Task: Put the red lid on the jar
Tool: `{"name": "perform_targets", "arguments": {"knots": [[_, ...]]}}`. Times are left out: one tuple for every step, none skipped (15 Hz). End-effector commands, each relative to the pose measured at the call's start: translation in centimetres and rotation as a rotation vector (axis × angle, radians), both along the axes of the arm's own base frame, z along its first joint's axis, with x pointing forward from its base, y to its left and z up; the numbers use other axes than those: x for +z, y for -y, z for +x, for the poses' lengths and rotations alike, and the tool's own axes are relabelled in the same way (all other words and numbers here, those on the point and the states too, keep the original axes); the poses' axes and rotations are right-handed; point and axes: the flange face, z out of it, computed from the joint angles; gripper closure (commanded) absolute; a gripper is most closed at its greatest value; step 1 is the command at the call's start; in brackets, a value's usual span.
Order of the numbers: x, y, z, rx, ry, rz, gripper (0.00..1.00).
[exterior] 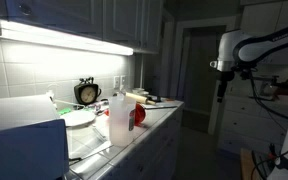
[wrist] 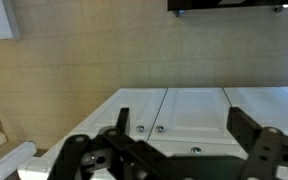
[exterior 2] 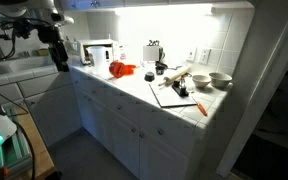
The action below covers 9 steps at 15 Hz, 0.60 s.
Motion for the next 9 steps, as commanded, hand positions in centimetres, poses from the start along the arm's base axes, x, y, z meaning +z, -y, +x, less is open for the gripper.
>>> {"name": "perform_targets", "arguments": {"knots": [[0.1, 0.0, 0.0, 0.0, -0.001, 0.001, 0.0], [0.0, 0.0, 0.0, 0.0, -0.002, 0.001, 0.0], [0.0, 0.0, 0.0, 0.0, -0.003, 0.001, 0.0], [0.0, 0.0, 0.0, 0.0, -0.003, 0.001, 0.0], [0.0, 0.0, 0.0, 0.0, -0.004, 0.001, 0.0], [0.0, 0.0, 0.0, 0.0, -0.004, 0.001, 0.0], [-0.2, 0.1, 0.9, -0.06, 0.014, -0.012, 0.0], [-0.5, 0.2, 2.0, -0.128, 0.032, 0.004, 0.0], [-0.8, 0.1, 2.8, -0.142, 0.027, 0.027, 0.0]]}}
